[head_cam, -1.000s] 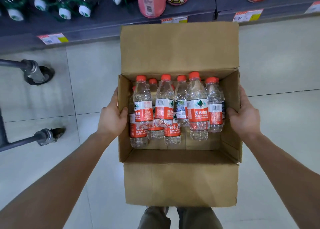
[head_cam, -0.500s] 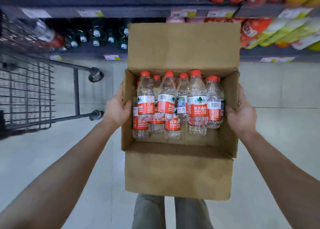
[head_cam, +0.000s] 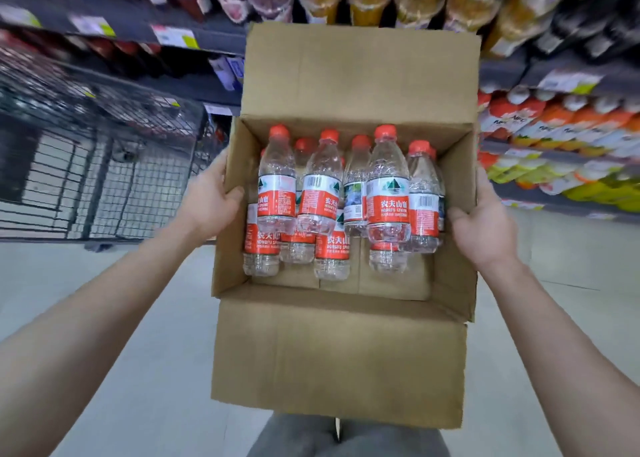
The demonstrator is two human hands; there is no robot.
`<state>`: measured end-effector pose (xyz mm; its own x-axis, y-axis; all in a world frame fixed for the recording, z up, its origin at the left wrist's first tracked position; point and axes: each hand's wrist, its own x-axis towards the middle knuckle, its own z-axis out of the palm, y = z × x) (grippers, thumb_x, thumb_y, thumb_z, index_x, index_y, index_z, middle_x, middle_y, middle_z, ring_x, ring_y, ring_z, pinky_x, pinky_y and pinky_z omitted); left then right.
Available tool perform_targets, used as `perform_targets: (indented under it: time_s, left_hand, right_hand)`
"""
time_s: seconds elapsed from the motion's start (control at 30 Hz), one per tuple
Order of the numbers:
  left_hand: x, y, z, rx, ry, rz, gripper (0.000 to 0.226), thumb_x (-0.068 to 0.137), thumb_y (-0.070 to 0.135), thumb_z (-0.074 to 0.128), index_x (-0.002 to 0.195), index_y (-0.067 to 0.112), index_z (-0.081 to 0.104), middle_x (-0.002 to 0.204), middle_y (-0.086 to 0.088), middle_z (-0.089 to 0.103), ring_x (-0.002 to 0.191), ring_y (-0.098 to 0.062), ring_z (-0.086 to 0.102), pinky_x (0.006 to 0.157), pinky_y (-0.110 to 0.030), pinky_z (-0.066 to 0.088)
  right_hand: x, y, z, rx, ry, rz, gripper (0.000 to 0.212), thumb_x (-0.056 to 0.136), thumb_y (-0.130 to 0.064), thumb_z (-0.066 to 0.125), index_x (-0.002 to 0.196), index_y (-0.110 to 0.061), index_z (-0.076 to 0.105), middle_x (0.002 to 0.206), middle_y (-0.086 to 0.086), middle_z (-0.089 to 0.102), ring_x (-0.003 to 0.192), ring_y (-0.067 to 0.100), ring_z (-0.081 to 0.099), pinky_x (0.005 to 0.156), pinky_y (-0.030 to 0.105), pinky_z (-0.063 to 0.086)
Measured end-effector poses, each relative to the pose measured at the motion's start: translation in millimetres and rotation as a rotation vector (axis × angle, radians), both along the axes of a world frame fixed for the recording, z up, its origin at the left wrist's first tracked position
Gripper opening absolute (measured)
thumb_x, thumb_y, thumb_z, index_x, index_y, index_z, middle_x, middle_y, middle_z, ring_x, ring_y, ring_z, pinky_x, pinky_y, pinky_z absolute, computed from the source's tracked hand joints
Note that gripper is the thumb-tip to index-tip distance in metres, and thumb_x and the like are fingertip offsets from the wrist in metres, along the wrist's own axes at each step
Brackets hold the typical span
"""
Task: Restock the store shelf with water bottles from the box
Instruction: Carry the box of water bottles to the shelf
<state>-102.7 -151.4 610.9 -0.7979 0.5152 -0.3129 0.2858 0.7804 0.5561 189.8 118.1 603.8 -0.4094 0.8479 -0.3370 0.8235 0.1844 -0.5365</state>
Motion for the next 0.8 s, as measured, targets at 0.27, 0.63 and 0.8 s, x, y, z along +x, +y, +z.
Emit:
perform_targets:
  time_s: [0.27,0.63,0.8]
  left_hand:
    - [-35,-72,79,0.000,0.047,0.075,0.073,0.098,0.013,0.064,0.158,0.042,0.036,0.111,0.004,0.073,0.096,-0.021,0.069,0.089,-0.034,0.056]
    - [-170,-227,115,0.021,0.054,0.000,0.066,0.096,0.009,0.063,0.150,0.043,0.046,0.110,0.006,0.069,0.095,-0.021,0.065,0.080,-0.031,0.048]
    - [-253,-305,131,0.041,0.050,-0.082,0.065,0.096,0.009,0.064,0.119,0.065,0.043,0.105,0.010,0.066,0.093,-0.020,0.063,0.078,-0.031,0.047]
  right_hand:
    - [-55,-45,78,0.065,0.079,0.113,0.083,0.089,-0.008,0.062,0.160,-0.037,0.028,0.116,0.012,0.074,0.101,0.039,0.065,0.083,0.034,0.049]
    - [-179,-205,119,0.089,0.105,0.116,0.083,0.088,-0.005,0.065,0.156,-0.041,0.035,0.119,0.006,0.074,0.110,0.036,0.065,0.089,0.032,0.048]
    - [-247,-294,123,0.103,0.131,0.061,0.086,0.083,-0.007,0.066,0.153,-0.048,0.037,0.114,0.001,0.076,0.106,0.035,0.066,0.087,0.030,0.049]
